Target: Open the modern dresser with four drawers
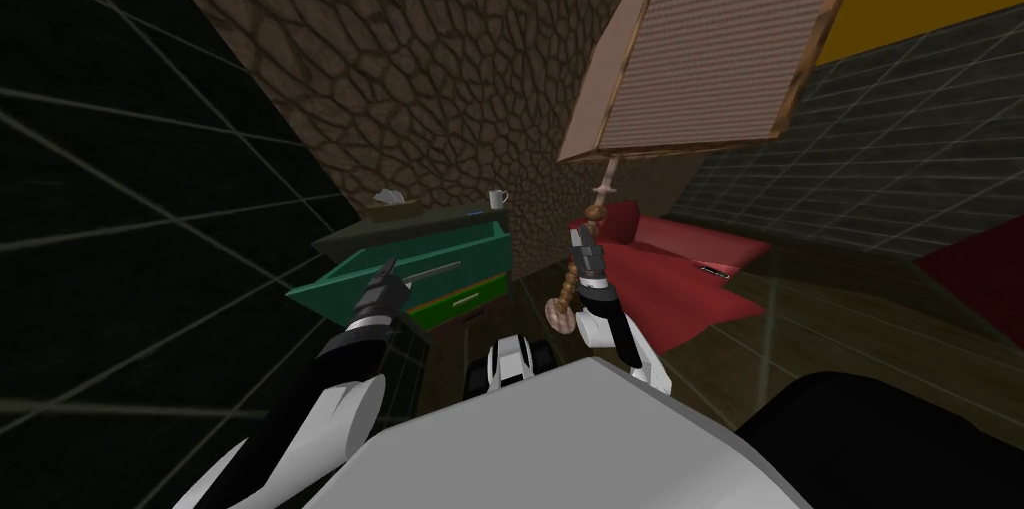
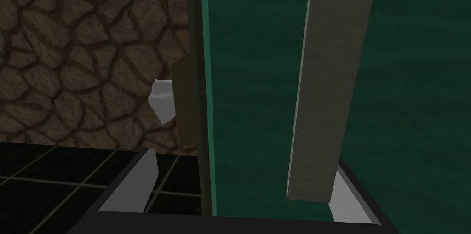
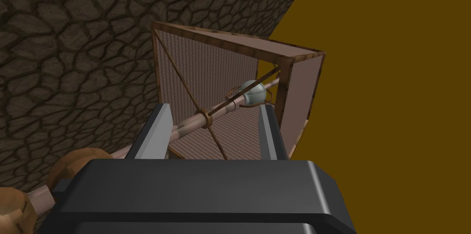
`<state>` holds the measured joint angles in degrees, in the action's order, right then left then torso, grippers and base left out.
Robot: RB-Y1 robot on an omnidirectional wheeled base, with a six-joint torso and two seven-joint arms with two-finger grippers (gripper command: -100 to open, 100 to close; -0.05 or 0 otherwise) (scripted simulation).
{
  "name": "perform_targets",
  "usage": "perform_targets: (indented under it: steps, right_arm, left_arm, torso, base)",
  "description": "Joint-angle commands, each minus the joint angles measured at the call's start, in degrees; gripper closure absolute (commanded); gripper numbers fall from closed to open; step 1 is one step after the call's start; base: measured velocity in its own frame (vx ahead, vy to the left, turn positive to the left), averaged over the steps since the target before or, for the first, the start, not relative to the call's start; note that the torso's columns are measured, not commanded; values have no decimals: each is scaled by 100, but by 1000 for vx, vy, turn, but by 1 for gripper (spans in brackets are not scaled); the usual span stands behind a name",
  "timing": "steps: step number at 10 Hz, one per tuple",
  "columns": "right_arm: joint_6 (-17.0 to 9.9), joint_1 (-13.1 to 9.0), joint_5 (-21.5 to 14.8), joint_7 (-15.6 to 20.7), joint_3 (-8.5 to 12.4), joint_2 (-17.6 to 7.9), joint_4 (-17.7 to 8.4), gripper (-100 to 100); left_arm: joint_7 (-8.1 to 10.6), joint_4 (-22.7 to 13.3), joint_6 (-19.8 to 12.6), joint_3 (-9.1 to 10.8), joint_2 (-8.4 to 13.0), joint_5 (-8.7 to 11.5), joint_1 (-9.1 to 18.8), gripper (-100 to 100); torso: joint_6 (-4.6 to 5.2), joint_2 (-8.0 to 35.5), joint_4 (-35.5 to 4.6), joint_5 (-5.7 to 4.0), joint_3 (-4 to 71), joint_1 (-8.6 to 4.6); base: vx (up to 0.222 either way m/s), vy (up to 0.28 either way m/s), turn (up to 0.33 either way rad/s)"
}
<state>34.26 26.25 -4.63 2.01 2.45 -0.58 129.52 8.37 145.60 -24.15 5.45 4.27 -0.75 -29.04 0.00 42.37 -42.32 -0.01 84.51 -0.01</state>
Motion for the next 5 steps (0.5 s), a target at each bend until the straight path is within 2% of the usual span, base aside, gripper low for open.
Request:
perform_targets:
  steps: [1,2,3,4,5]
  right_arm:
    - [0,0,0,0,0,0,0,0]
    - [0,0,0,0,0,0,0,0]
    - [0,0,0,0,0,0,0,0]
    - [0,-1,0,0,0,0,0,0]
    - [0,-1,0,0,0,0,0,0]
  left_arm:
    - [60,306,-329,58,49,29,2,-100]
    - [83,424,-454,83,71,43,5,-100]
    - [63,310,-411,45,49,32,-19,-100]
    - [70,316,-450,46,51,36,-24,0]
    - [69,302,-457,43,50,37,-31,0]
  torso:
    - [-4,15,-11,-7,-7,-7]
    - [-6,24,-19,-14,-11,-12]
    - [-10,31,-30,-22,-13,-15]
    - [-6,27,-21,-15,-13,-13]
    - [-4,17,-15,-11,-8,-10]
  base:
    - [13,2,-10]
    - [11,0,-12]
    - [9,1,-4]
    - [0,0,0]
    - [0,0,0]
